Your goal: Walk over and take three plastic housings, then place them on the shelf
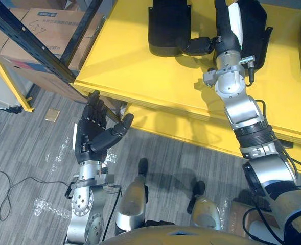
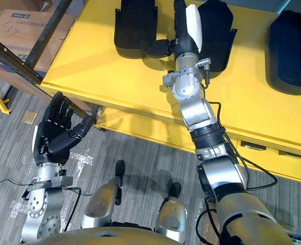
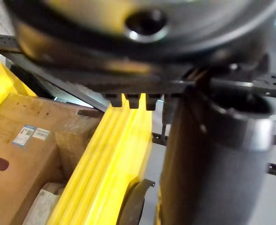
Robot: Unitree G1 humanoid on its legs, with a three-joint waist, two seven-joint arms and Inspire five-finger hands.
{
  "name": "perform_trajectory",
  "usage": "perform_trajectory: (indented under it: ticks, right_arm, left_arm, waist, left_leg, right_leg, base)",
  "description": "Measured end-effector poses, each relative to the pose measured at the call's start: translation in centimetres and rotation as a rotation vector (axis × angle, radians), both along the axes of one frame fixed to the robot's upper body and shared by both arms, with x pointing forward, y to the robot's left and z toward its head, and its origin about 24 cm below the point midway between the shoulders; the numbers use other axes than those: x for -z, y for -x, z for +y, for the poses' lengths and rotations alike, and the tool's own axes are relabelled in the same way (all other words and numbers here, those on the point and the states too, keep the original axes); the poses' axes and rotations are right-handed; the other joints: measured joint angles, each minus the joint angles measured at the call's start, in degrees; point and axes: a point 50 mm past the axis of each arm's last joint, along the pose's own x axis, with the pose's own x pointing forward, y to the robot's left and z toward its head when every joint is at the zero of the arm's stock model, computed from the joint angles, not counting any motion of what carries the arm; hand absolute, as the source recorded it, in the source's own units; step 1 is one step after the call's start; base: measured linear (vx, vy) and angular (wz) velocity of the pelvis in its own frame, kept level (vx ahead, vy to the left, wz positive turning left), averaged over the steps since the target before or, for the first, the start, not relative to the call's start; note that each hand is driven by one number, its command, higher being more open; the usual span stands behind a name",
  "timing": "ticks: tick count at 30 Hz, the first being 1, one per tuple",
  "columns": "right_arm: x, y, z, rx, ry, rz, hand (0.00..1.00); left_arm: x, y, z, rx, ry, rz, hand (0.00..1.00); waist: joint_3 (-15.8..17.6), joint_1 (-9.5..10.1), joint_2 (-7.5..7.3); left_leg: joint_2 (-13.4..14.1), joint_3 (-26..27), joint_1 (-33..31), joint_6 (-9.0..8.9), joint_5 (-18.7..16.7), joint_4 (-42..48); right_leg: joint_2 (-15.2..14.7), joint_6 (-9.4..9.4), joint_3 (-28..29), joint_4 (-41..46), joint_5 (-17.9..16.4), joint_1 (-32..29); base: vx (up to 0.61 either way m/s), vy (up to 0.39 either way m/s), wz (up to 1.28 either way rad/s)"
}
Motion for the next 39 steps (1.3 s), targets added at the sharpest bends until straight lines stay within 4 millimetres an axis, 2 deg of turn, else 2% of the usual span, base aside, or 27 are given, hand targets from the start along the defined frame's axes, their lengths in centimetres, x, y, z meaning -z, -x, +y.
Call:
perform_trajectory:
  ticks: [3,9,16,27,39]
  right_arm:
    - [0.8,-0.3,0.3,-0.058,-0.021,0.084,1.0]
    - [1.4,-0.4,1.4,-0.138,0.013,0.14,1.0]
    - [2.5,-0.6,2.1,-0.215,-0.008,0.216,1.0]
    - [3.3,-0.5,3.3,-0.286,0.03,0.264,1.0]
    - [3.9,-0.2,4.6,-0.379,0.042,0.291,1.0]
  left_arm:
    - [0.0,-0.1,0.0,0.002,0.0,0.002,1.0]
    - [0.2,-0.1,-0.3,0.013,0.003,0.013,1.0]
    - [0.3,-0.3,-0.3,0.011,0.004,0.028,1.0]
    - [0.7,-0.6,-0.5,0.007,0.009,0.055,1.0]
    - [0.8,-0.6,-0.8,0.013,0.015,0.061,1.0]
  waist:
    - [-0.72,-0.1,0.12]
    - [-1.5,-1.04,0.53]
    - [-2.07,-1.28,0.63]
    - [-2.17,-1.38,0.76]
    - [-2.8,-1.37,1.63]
  left_leg:
    - [-0.02,0.08,0.0,0.0,0.02,-0.11]
    - [-0.02,0.14,0.24,-0.01,0.03,-0.29]
    - [0.02,0.74,1.05,-0.03,0.06,-0.54]
    - [0.0,0.84,1.44,-0.06,0.3,-1.13]
    - [0.0,0.8,1.55,-0.07,0.29,-1.22]
  right_leg:
    - [0.0,0.05,0.18,-0.2,0.05,-0.02]
    - [0.0,-0.04,0.27,-0.18,-0.02,0.06]
    - [-0.01,-0.34,0.76,-0.17,-0.19,0.1]
    - [-0.01,0.0,0.75,-0.26,0.0,0.45]
    - [-0.02,-0.21,0.78,-0.22,-0.14,0.23]
  base:
    - [0.03,-0.011,-0.03]
    - [-0.01,-0.002,0.0]
    - [-0.02,-0.003,-0.03]
    - [0.0,0.0,0.0]
    - [0.0,0.0,0.0]
